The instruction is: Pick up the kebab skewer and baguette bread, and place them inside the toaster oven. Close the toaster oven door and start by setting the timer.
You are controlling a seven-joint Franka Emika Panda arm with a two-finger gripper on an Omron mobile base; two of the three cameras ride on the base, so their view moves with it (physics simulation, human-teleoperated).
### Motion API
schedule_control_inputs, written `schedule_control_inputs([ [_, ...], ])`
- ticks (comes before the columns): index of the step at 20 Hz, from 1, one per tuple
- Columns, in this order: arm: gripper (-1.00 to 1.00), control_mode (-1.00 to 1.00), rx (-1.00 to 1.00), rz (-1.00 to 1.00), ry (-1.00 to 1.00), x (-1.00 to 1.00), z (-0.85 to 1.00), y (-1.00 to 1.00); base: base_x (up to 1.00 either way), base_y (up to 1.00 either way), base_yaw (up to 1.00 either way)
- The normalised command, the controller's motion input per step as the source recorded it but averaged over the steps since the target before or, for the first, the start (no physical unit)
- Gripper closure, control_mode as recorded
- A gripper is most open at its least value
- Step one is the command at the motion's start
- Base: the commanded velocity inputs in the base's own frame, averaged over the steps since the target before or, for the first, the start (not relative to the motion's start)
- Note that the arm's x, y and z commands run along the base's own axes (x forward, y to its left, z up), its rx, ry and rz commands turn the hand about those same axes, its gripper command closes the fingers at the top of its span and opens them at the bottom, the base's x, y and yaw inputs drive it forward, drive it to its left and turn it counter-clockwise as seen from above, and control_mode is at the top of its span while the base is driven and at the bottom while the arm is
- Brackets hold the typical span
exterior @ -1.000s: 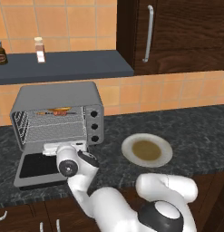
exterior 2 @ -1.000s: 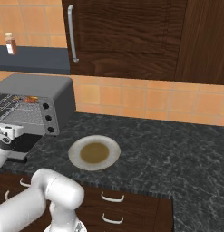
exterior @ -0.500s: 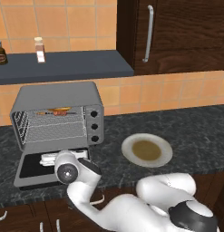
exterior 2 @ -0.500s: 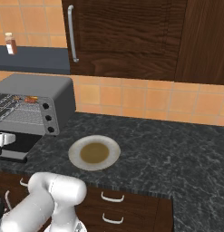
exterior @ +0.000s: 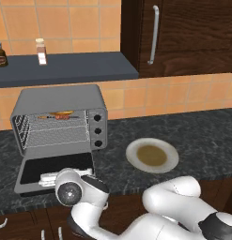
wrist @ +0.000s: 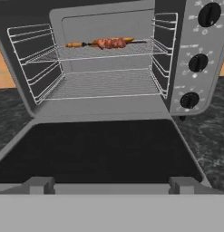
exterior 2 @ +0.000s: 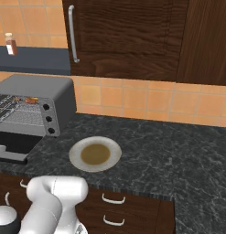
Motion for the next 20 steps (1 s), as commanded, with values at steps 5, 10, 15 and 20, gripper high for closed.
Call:
schedule_control_inputs([
  [5,-1.0,-1.0,0.0,0.0,0.06,-0.56,-0.2,0.03,0.0,0.0,0.0],
  [10,-1.0,-1.0,0.0,0.0,0.09,-0.33,-0.11,0.01,0.0,0.0,0.0],
  [15,-1.0,-1.0,0.0,0.0,0.01,-0.01,-0.13,0.0,0.0,0.0,0.0],
  [20,-1.0,-1.0,0.0,0.0,0.0,0.0,-0.14,0.0,0.0,0.0,0.0],
])
